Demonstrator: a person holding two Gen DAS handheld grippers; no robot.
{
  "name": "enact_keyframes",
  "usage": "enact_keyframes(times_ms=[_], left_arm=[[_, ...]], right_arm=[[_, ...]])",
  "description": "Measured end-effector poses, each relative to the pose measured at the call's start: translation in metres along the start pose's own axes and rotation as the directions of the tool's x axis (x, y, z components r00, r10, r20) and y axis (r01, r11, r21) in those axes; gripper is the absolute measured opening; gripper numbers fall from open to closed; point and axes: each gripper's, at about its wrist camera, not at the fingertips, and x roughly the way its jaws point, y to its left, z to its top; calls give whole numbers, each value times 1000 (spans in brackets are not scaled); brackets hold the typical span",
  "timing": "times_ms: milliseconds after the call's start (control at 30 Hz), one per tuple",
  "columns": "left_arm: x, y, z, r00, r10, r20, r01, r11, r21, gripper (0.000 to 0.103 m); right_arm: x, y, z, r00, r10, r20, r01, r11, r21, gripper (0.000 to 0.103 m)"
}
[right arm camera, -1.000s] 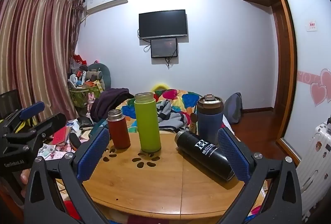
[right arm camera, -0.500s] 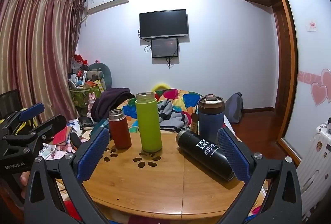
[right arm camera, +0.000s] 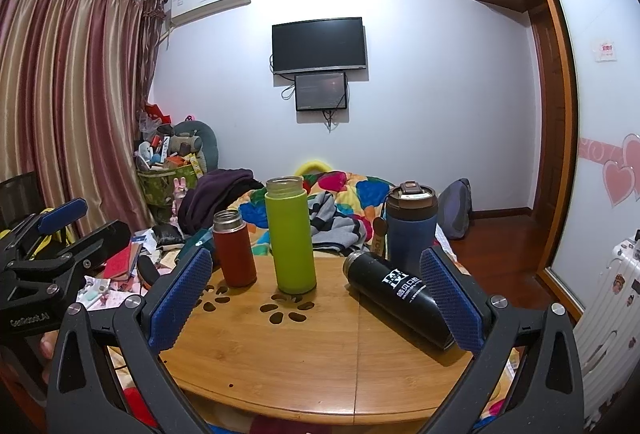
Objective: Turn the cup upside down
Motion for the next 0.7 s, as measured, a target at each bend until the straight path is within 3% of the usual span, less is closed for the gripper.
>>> enact_keyframes(times_ms=[700], left_arm=[[1, 0, -1, 1000, -6, -3, 6, 1000, 9, 103]], right_arm=[[3, 1, -2, 1000, 7, -4, -7, 1000, -5, 103]])
